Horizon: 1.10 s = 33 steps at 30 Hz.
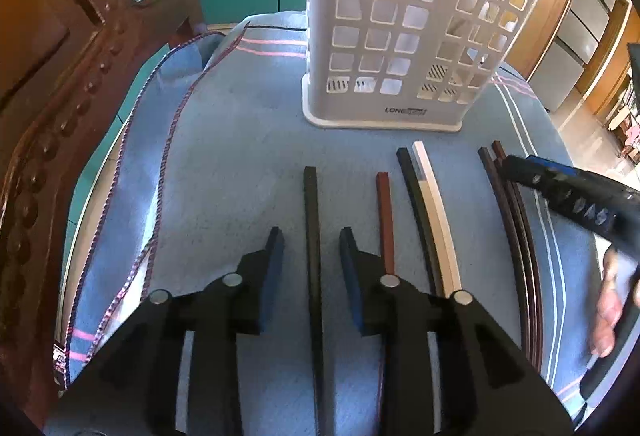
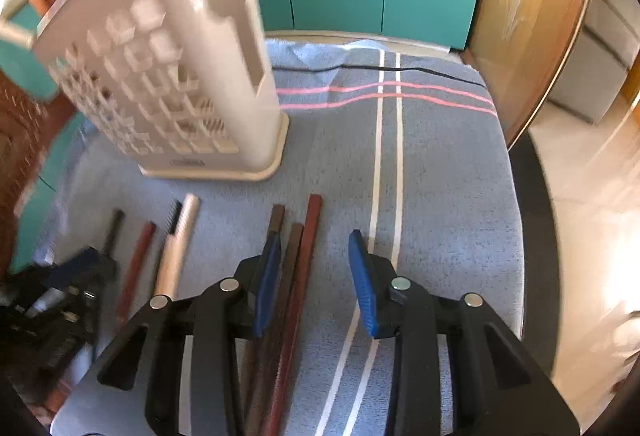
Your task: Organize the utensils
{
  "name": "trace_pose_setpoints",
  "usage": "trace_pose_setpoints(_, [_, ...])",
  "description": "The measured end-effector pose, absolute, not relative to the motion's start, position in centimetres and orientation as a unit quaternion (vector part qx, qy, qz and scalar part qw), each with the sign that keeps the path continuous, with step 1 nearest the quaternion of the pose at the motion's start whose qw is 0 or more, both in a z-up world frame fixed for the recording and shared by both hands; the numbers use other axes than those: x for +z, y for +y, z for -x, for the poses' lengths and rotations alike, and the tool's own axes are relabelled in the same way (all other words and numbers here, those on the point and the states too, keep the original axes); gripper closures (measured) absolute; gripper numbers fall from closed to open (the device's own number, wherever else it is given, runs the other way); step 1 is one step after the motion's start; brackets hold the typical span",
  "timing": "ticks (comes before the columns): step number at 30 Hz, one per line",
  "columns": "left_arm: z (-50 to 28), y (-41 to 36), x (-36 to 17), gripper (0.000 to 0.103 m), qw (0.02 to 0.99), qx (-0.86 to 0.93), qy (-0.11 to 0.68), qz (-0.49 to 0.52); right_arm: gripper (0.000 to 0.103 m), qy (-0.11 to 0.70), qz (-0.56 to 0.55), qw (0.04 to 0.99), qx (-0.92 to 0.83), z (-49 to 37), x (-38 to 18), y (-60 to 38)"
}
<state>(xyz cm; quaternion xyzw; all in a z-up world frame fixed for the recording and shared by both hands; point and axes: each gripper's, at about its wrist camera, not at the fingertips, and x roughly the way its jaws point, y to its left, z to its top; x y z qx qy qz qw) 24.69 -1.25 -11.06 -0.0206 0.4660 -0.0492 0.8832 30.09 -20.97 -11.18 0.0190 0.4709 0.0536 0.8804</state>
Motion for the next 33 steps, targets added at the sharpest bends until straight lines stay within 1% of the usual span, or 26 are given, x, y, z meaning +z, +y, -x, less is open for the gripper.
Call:
trace_pose_setpoints(5, [-24.9, -1.7, -10.9, 0.071, 0.888, -0.043, 0.458, 0.004, 0.068, 0.465, -0.021, 0.884, 0.030, -31.8, -10.9, -21.9])
trace_pose_setpoints(9, [-25.1, -2.1, -10.8, 0.070, 0.890, -0.038, 0.455, -0.003, 0.068, 0.473, 0.020, 0.881, 0.020, -33.2, -11.9, -20.8])
trace_pose_setpoints(10, [-25.2, -2.1, -10.8, 0.071, 0.889, -0.039, 0.456, -0.002, 0.076, 0.472, 0.037, 0.881, 0.015, -33.1, -11.9, -20.4])
trace_pose_setpoints(11, [-25.2, -2.0, -10.7, 0.073, 0.888, -0.040, 0.457, -0.001, 0.091, 0.475, 0.045, 0.878, 0.018, -33.0, -11.9, -20.2])
trace_pose_setpoints(12, [-25.2, -1.9, -10.6, 0.083, 0.888, -0.039, 0.458, 0.000, 0.092, 0.484, 0.048, 0.874, 0.024, -32.7, -11.8, -20.2])
trace_pose_setpoints(13, [-25.2, -1.7, -10.6, 0.088, 0.887, -0.040, 0.460, 0.002, 0.093, 0.488, 0.045, 0.871, 0.028, -32.4, -12.0, -20.3])
trace_pose_setpoints(16, [-25.0, -0.9, -10.5, 0.090, 0.881, -0.049, 0.470, 0.014, 0.096, 0.493, 0.032, 0.868, 0.041, -31.4, -11.9, -21.6])
trace_pose_setpoints(19, [-24.9, -0.7, -10.6, 0.090, 0.879, -0.054, 0.473, 0.019, 0.096, 0.490, 0.012, 0.871, 0.036, -31.0, -11.6, -23.3])
trace_pose_setpoints(21, [-25.0, -0.8, -10.6, 0.089, 0.879, -0.050, 0.473, 0.016, 0.092, 0.502, 0.000, 0.864, 0.040, -30.7, -11.6, -24.0])
trace_pose_setpoints(23, [-24.9, -1.1, -10.6, 0.085, 0.879, -0.050, 0.474, 0.010, 0.071, 0.509, -0.004, 0.859, 0.054, -30.1, -11.4, -24.3])
trace_pose_setpoints(25, [-24.9, -1.6, -10.7, 0.077, 0.879, -0.051, 0.474, 0.004, 0.070, 0.508, 0.022, 0.859, 0.060, -29.2, -11.2, -23.6])
trace_pose_setpoints(28, [-24.9, -2.6, -10.7, 0.072, 0.881, -0.040, 0.472, -0.014, 0.070, 0.510, 0.057, 0.857, 0.053, -28.1, -12.3, -22.4])
trace_pose_setpoints(30, [-25.0, -2.9, -10.7, 0.072, 0.880, -0.034, 0.473, -0.019, 0.075, 0.505, 0.066, 0.859, 0.054, -27.6, -11.8, -21.8])
trace_pose_setpoints(31, [-25.1, -2.9, -10.6, 0.072, 0.879, -0.033, 0.475, -0.018, 0.087, 0.506, 0.065, 0.858, 0.059, -27.4, -11.5, -21.6])
trace_pose_setpoints(32, [-25.1, -3.0, -10.6, 0.075, 0.878, -0.035, 0.477, -0.016, 0.096, 0.506, 0.066, 0.858, 0.063, -27.3, -11.3, -21.4])
trace_pose_setpoints(33, [-25.2, -3.1, -10.5, 0.082, 0.876, -0.044, 0.480, -0.012, 0.096, 0.505, 0.070, 0.858, 0.061, -27.0, -11.1, -21.2])
